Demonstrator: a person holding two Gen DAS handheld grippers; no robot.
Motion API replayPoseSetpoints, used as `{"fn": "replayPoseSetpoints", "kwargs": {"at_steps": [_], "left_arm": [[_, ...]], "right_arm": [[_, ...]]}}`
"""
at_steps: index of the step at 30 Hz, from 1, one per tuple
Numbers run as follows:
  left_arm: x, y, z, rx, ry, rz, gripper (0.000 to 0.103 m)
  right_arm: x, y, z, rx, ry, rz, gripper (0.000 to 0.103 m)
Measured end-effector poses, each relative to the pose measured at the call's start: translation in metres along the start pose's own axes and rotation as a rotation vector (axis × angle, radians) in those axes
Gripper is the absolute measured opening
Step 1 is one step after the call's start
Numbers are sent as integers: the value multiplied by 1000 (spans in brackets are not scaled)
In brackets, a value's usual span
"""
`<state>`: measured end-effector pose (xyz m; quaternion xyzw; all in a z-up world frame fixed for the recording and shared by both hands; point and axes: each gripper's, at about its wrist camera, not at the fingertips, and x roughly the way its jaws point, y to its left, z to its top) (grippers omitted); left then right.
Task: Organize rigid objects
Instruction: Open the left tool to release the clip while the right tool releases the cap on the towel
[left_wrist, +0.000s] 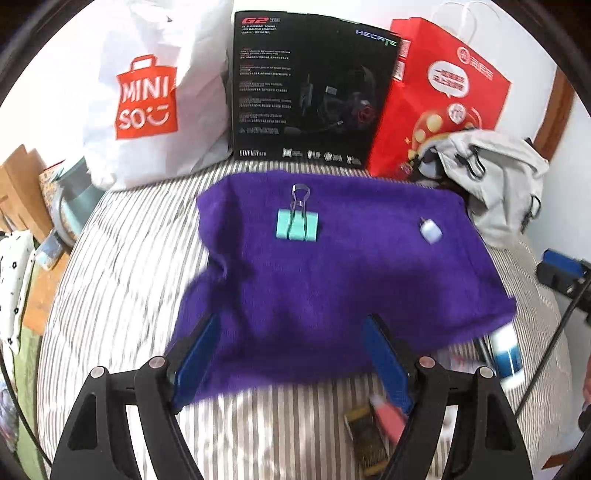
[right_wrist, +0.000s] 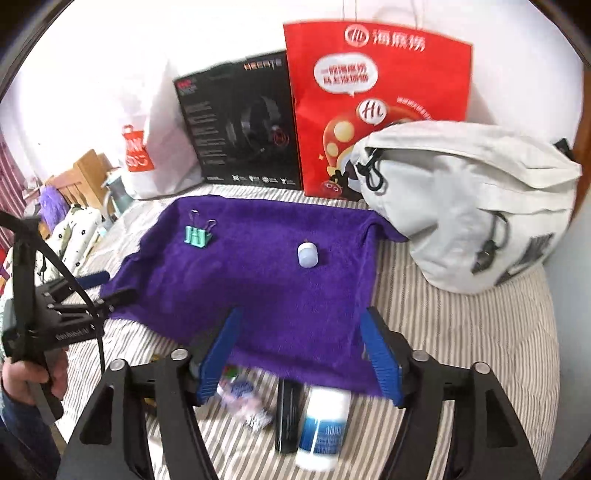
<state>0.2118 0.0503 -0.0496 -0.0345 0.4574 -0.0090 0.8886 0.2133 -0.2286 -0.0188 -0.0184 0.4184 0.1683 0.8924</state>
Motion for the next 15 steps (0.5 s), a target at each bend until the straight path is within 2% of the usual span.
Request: {"fn": "replayPoseSetpoints", "kwargs": {"at_steps": [10, 15], "left_arm": [[-8, -18, -79, -7, 57, -11, 78], [2, -34, -93, 34, 71, 21, 78]], "right_arm": [[-32, -3, -72, 73, 16, 11, 70], [-33, -9, -103, 74, 43, -67, 70]]}}
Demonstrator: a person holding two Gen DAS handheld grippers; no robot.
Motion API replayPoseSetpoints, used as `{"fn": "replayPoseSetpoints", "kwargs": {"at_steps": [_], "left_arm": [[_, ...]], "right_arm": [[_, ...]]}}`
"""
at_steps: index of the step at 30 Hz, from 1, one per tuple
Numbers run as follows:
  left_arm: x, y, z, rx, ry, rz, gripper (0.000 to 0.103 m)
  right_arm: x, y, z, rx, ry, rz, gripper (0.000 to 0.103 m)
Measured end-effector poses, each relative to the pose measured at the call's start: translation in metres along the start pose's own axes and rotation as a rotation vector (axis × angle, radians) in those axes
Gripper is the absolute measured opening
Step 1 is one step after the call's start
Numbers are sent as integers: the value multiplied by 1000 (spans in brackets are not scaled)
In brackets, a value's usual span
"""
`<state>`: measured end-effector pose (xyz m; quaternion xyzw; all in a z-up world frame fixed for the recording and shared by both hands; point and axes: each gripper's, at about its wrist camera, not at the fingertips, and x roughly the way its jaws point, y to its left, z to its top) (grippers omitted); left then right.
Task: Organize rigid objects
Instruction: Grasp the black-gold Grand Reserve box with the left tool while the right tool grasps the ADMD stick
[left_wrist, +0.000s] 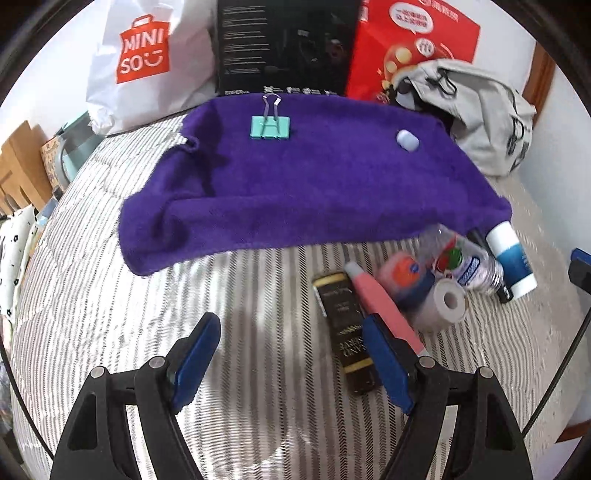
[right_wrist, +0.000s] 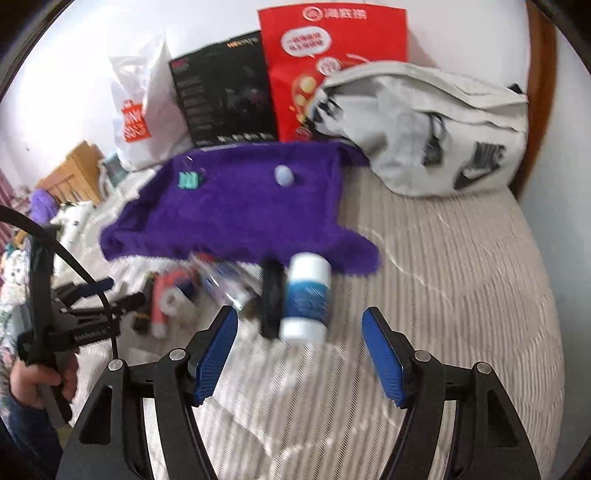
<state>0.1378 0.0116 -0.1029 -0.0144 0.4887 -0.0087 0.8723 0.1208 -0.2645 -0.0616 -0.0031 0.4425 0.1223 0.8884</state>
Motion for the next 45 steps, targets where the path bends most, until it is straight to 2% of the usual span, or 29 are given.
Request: {"fn": "replayPoseSetpoints", "kwargs": {"at_steps": [4, 8, 11, 15, 17, 19, 20, 22, 24, 27, 33, 35, 37, 39, 42, 45], "left_arm": [[10, -10, -4, 17, 7, 7, 78], [7, -17, -12, 77, -25, 79, 84], [3, -9, -14, 71, -32, 100, 84], [3, -8, -15, 87, -60, 70, 82], [3, -11, -16, 100, -74, 56, 77], [3, -13, -16, 98, -77, 0, 57], [2, -14, -16, 98, -80, -8, 53], [2, -18, -14, 122, -80, -17, 38], [2, -21, -13, 133, -82, -35, 29], [1, -23, -14, 141, -86, -44, 23], [1, -24, -15, 146, -91, -43, 23], [0, -23, -15, 150, -92, -45, 23], [0, -23, -15, 142, -93, -51, 23], [0, -23, -15, 139, -95, -58, 23], [0, -21, -15, 140, -96, -65, 23], [0, -20, -15, 143, -97, -67, 23]], "right_arm": [[1, -7, -16, 11, 14, -10, 70], [1, -9, -25, 9, 21, -17, 70], [0, -10, -27, 10, 13, -7, 70], [7, -11, -27, 21, 17, 1, 70], [11, -12, -27, 30, 25, 2, 70], [14, -12, -25, 33, 25, 5, 70], [18, -13, -22, 37, 22, 18, 70], [24, -14, -16, 50, 29, 37, 70], [32, -15, -9, 57, 30, 43, 70], [46, -16, 1, 51, 44, 7, 70], [73, -11, 14, 28, 68, 8, 69], [82, -9, 17, 10, 67, 8, 64], [90, -8, 18, 1, 78, 0, 48], [93, -10, 18, 1, 82, 14, 46], [89, -13, 15, 0, 86, 30, 36], [84, -15, 10, -20, 103, -15, 36]]}}
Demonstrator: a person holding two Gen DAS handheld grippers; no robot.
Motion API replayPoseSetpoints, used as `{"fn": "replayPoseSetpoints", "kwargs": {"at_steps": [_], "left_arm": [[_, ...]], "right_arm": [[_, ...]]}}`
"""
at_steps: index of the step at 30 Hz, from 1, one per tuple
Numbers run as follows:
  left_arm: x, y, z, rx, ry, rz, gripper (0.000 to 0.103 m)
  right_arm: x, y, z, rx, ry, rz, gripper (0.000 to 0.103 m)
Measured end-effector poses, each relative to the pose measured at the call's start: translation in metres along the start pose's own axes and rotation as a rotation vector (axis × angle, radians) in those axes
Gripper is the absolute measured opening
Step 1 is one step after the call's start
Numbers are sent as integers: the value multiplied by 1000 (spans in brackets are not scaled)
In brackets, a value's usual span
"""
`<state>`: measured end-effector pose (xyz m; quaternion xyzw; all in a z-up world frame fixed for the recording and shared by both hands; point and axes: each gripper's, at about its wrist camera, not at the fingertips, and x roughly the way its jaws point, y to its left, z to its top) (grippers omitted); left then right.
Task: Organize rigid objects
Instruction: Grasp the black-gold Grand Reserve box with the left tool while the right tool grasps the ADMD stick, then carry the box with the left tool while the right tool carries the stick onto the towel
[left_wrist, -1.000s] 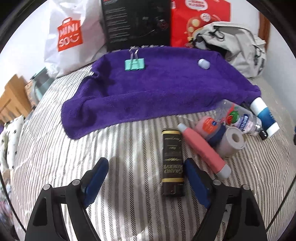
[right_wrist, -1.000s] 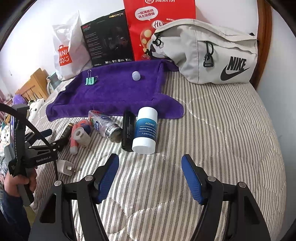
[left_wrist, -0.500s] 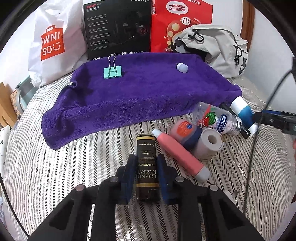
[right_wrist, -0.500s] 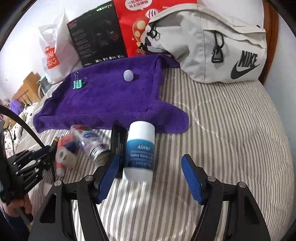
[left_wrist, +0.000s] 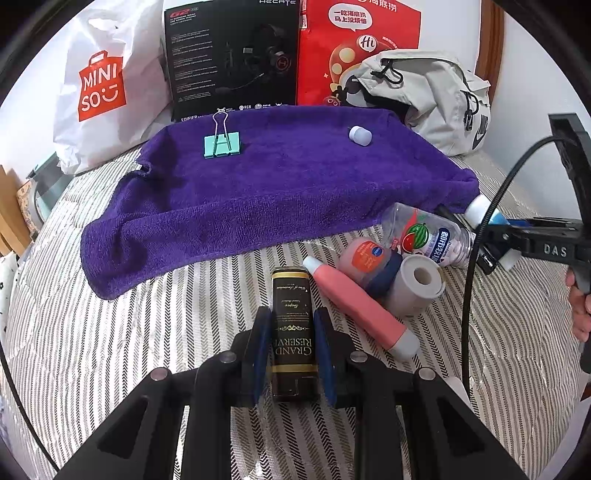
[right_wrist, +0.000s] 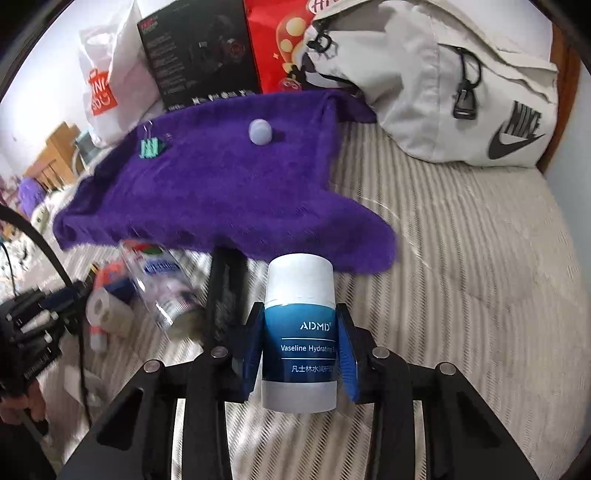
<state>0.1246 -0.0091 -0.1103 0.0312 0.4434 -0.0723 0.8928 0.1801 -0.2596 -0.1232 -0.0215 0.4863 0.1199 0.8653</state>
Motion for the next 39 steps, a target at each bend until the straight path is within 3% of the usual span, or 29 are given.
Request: {"fn": "replayPoseSetpoints", "kwargs": {"at_steps": [11, 26, 39], "left_arm": [[1, 0, -1, 9, -12, 6, 23], [1, 4, 2, 1, 10, -14, 23], [-21, 23, 0, -65, -14, -24, 22]], "right_arm": [[6, 5, 2, -47, -8, -49, 37], [-5, 3, -4, -69, -1, -34, 37], [-28, -4, -17, -28, -23, 52, 37]]}}
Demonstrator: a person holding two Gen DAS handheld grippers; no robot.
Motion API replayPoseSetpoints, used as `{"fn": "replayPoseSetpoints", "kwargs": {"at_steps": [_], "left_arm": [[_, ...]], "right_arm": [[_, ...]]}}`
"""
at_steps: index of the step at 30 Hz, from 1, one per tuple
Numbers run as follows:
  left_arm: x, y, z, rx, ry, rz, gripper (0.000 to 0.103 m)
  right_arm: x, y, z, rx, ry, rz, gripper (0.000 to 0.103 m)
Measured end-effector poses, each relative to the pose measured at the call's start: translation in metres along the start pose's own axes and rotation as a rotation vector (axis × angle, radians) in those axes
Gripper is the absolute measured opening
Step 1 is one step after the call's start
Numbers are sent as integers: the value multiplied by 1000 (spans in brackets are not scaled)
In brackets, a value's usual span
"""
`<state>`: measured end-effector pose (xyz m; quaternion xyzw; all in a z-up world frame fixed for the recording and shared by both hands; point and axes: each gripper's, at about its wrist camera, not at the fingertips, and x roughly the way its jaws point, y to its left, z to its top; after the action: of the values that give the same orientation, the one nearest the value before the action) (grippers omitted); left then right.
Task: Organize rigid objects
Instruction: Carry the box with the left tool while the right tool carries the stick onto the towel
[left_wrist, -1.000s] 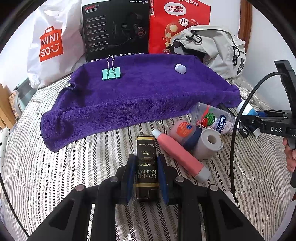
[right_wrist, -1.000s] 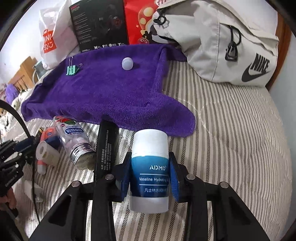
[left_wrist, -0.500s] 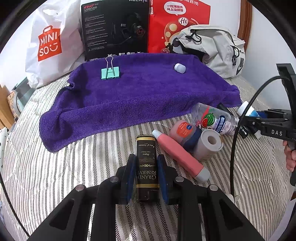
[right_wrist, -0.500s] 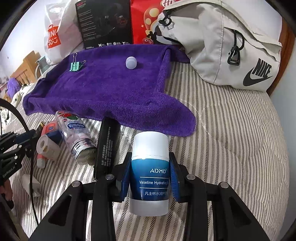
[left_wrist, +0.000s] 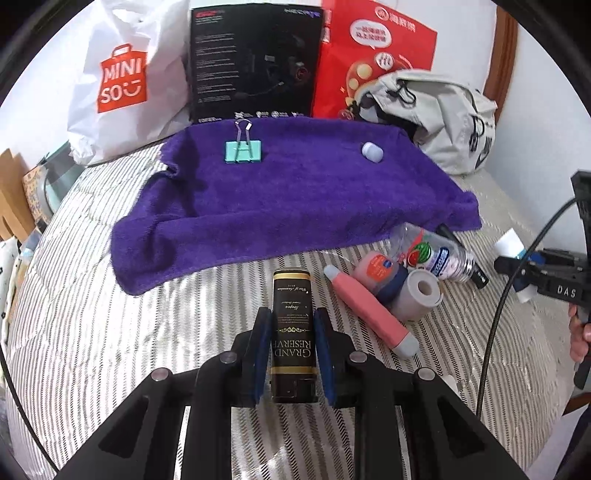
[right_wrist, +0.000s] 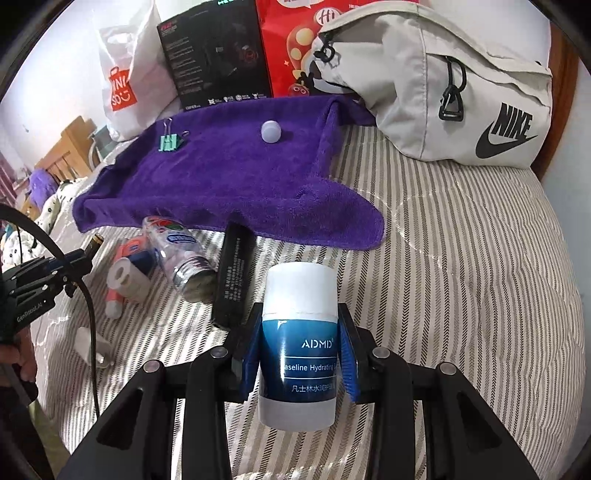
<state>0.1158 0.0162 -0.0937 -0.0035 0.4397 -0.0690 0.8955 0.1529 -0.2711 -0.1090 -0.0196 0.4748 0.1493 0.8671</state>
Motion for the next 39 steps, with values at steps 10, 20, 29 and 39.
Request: {"fn": "replayPoseSetpoints", "kwargs": {"at_steps": [10, 20, 29, 39], "left_arm": [[-14, 20, 7, -40, -24, -1, 22], [-18, 28, 31, -48, -54, 2, 22], [-3, 35, 58, -60, -52, -2, 22], [23, 53, 95, -66, -36, 9, 22]], "right_arm": [[-15, 12, 11, -22, -31, 42, 37], [-18, 18, 40, -42, -47, 73, 37], [-7, 20, 77, -60, -52, 80, 37], [37, 18, 127, -66, -15, 62, 37]]}}
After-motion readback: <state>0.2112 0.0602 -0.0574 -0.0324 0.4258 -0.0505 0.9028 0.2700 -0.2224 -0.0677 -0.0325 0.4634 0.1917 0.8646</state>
